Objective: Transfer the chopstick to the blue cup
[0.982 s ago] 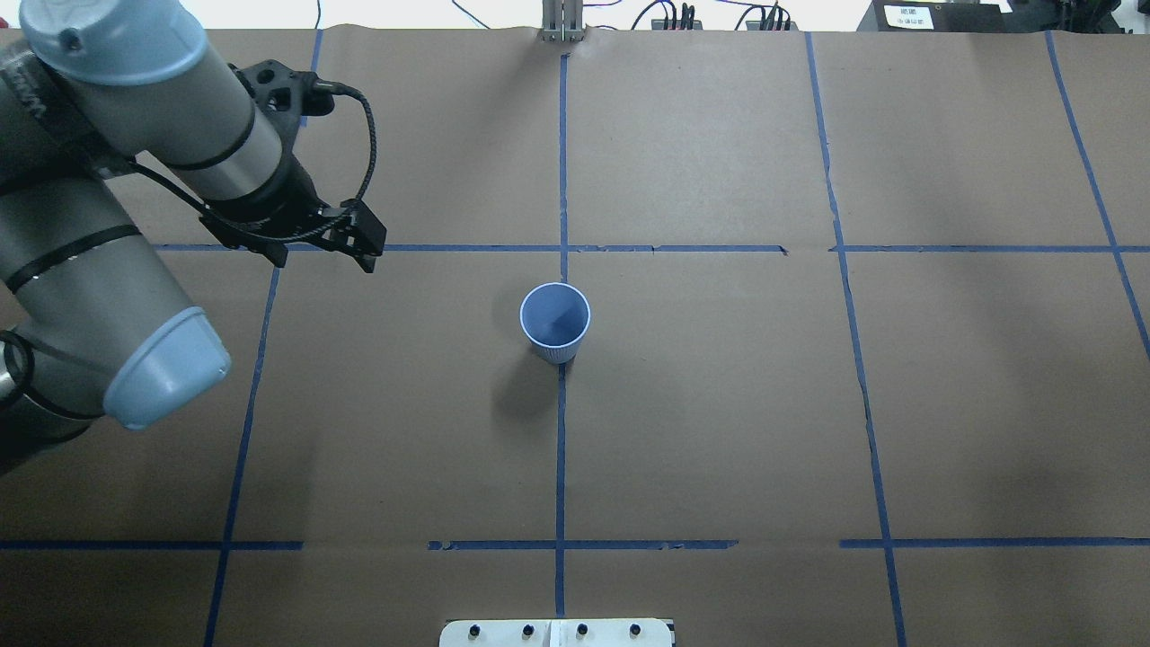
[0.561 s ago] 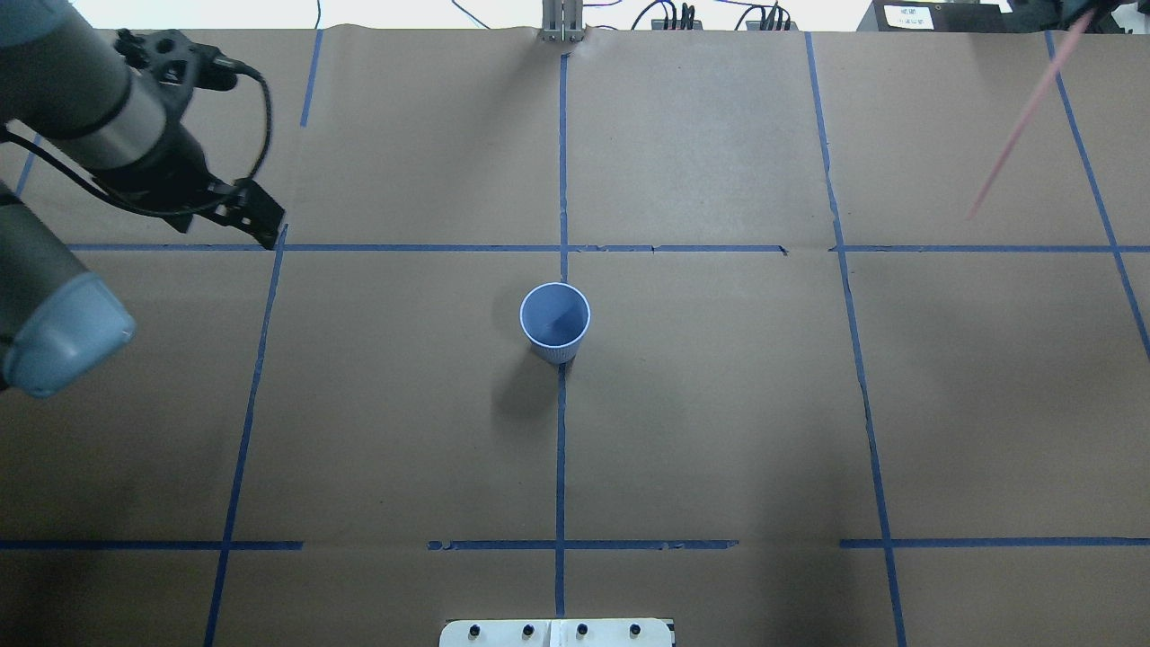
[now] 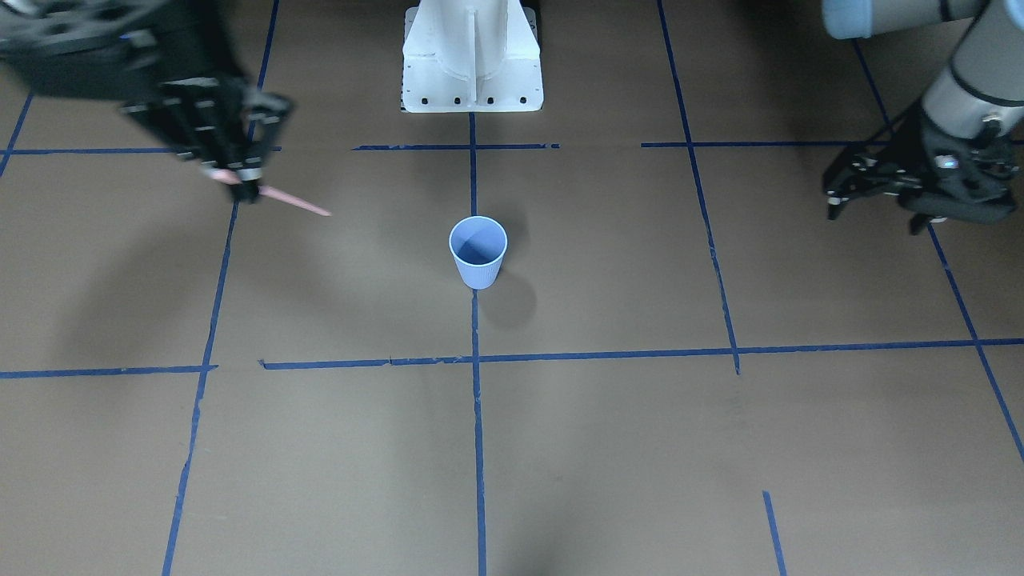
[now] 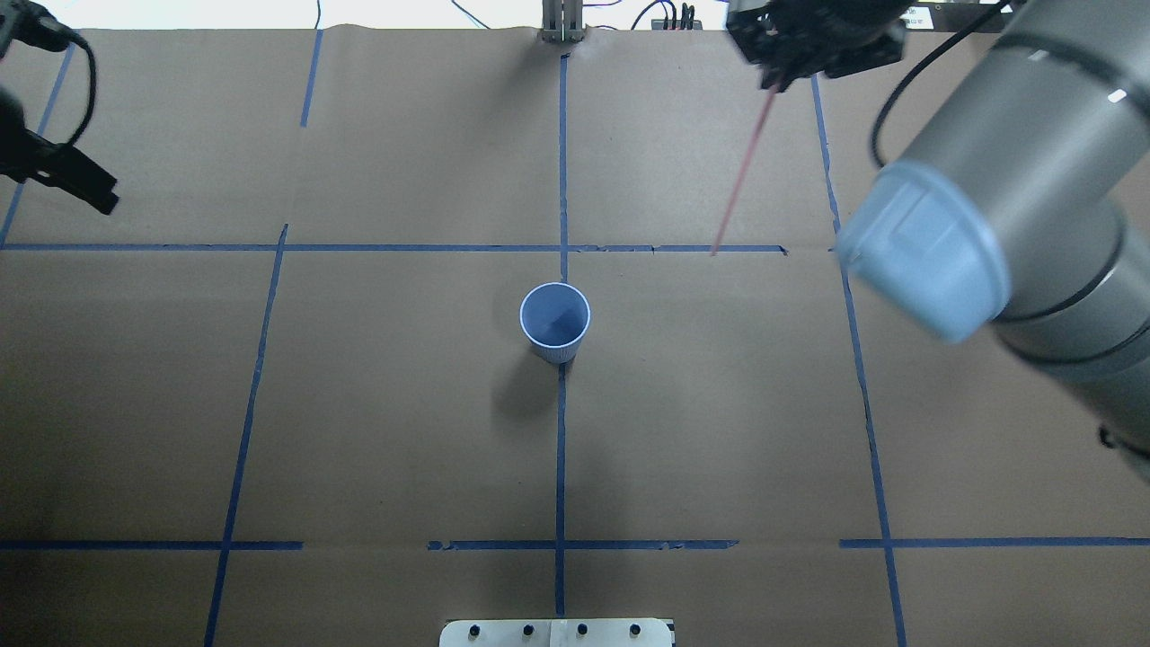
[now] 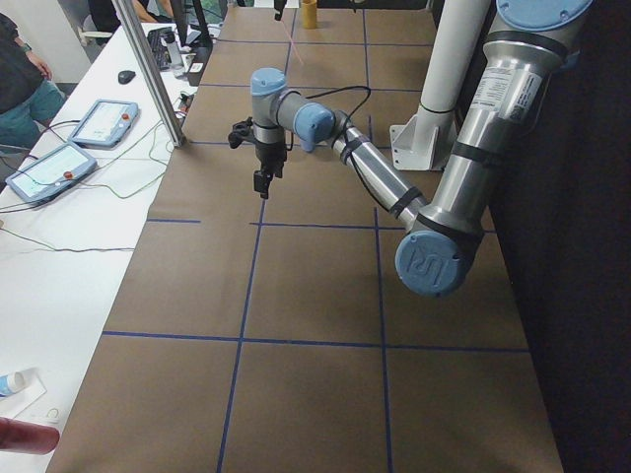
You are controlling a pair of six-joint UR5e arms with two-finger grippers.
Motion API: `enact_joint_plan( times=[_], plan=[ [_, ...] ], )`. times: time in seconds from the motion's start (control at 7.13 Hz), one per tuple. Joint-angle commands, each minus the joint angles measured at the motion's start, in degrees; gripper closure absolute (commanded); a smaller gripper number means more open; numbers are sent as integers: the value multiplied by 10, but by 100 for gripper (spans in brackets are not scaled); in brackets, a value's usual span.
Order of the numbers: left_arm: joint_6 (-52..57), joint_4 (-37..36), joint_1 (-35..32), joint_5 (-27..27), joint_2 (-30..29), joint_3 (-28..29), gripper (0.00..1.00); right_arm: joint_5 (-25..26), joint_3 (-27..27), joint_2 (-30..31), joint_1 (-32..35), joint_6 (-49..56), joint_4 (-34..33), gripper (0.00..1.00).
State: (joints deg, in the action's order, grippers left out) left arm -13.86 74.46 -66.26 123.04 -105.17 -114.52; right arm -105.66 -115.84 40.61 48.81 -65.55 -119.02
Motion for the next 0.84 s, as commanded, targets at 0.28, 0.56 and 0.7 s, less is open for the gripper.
enact_joint_plan(
  times=[0.28,0.56,0.7],
  plan=[
    [63,1,-46,2,32,2,0,152,113,-92,-137,-92,68,100],
    [62,0,-47,2,35,-4,0,161,113,-75,-162,-98,69,100],
    [62,0,-46,2,35,-4,0,176,113,-60,-173,-98,79,100]
  ],
)
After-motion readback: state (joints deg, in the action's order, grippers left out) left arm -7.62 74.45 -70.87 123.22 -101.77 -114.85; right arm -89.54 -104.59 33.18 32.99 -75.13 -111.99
